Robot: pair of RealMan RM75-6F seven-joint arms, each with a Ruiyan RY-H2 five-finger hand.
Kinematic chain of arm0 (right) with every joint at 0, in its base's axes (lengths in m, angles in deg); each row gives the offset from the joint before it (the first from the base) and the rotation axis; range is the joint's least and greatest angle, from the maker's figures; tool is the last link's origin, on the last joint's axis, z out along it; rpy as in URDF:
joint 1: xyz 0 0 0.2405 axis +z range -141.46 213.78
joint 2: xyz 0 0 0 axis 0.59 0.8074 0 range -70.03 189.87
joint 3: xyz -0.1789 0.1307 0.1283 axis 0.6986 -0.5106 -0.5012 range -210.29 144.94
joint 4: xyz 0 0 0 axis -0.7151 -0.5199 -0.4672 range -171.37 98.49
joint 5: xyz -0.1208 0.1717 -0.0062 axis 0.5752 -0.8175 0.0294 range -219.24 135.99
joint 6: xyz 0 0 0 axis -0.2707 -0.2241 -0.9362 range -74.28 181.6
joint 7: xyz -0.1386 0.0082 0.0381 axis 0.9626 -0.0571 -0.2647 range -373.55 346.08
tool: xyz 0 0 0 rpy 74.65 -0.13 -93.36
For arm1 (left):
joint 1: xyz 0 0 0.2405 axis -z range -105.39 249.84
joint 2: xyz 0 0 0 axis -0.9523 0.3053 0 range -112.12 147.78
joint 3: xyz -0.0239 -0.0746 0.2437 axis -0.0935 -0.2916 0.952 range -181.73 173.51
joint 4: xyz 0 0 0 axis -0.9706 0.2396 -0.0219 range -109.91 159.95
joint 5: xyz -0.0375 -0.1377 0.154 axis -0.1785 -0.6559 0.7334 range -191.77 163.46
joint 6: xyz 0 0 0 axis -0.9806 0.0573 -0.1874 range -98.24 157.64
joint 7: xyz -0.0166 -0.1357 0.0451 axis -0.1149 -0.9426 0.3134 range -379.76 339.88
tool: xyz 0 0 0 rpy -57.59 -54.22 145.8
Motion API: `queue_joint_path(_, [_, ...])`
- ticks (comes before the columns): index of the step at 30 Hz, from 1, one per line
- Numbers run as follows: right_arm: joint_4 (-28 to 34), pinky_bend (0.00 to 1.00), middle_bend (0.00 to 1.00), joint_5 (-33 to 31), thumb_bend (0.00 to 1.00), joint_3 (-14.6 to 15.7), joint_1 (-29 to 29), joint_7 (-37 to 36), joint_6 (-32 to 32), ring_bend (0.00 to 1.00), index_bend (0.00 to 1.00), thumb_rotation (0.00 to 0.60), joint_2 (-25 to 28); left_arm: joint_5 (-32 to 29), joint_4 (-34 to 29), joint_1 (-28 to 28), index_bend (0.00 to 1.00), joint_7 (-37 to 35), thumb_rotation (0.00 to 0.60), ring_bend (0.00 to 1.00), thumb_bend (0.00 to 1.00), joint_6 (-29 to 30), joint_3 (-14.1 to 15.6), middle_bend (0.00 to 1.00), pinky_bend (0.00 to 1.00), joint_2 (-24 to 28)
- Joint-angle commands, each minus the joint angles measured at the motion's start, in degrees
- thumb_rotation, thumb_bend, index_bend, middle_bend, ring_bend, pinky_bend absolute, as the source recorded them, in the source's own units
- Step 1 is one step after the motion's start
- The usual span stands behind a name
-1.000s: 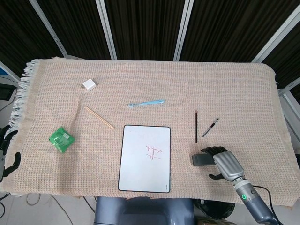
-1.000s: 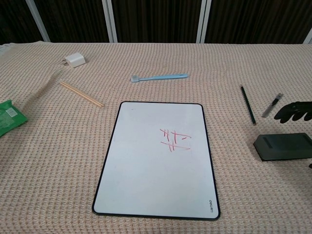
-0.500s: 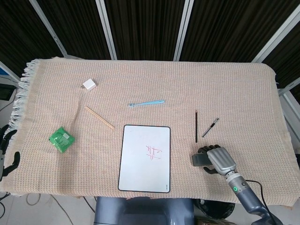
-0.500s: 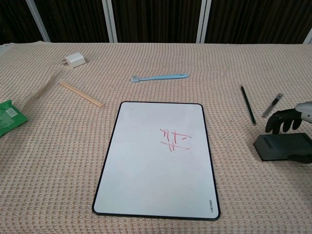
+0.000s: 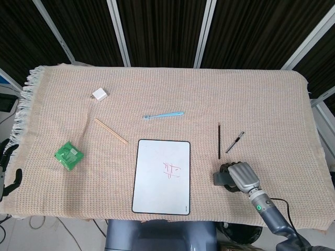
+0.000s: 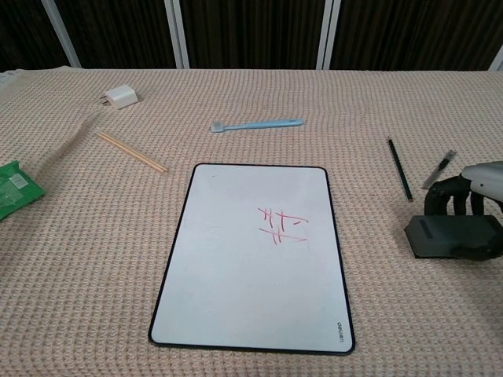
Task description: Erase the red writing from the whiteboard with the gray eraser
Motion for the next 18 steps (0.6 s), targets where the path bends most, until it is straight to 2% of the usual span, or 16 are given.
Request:
queue_joint_path(1, [0.8, 0.50, 0.49, -0.2, 0.46, -0.7, 1.0, 0.7, 0.5, 0.46, 0.49, 0.600, 0.1, 0.1, -0.1, 0.0, 0.15, -0.1, 0.600, 0.00, 0.48, 0.1, 0.0, 0.01, 0.00, 0.0])
queue_joint_path(7, [4.8, 0.50, 0.49, -2.2, 0.46, -3.5, 4.7, 4.2, 2.8, 0.46, 0.49, 0.600, 0.4, 0.2, -0.2, -0.1, 0.15, -0.2, 0.600, 0.00, 0.48, 0.2, 0.1, 0.01, 0.00, 0.1])
queue_joint_path(10, [6.9, 0.50, 0.49, -5.8, 0.46, -5.9, 7.5, 5.9, 5.4, 0.46, 0.49, 0.600, 0.1, 0.2, -0.2, -0.1, 0.15, -0.2, 0.600, 0.00, 0.48, 0.1, 0.2, 0.01, 0.00, 0.1])
queue_joint_path(18, [6.1, 0.50, 0.49, -14.5, 0.46, -10.0, 13.6, 12.6, 7.4, 0.46, 0.49, 0.600, -6.0, 0.2, -0.1, -0.1, 0.15, -0.4, 0.600, 0.00, 0.48, -0.2, 0.3, 0.01, 0.00, 0.2])
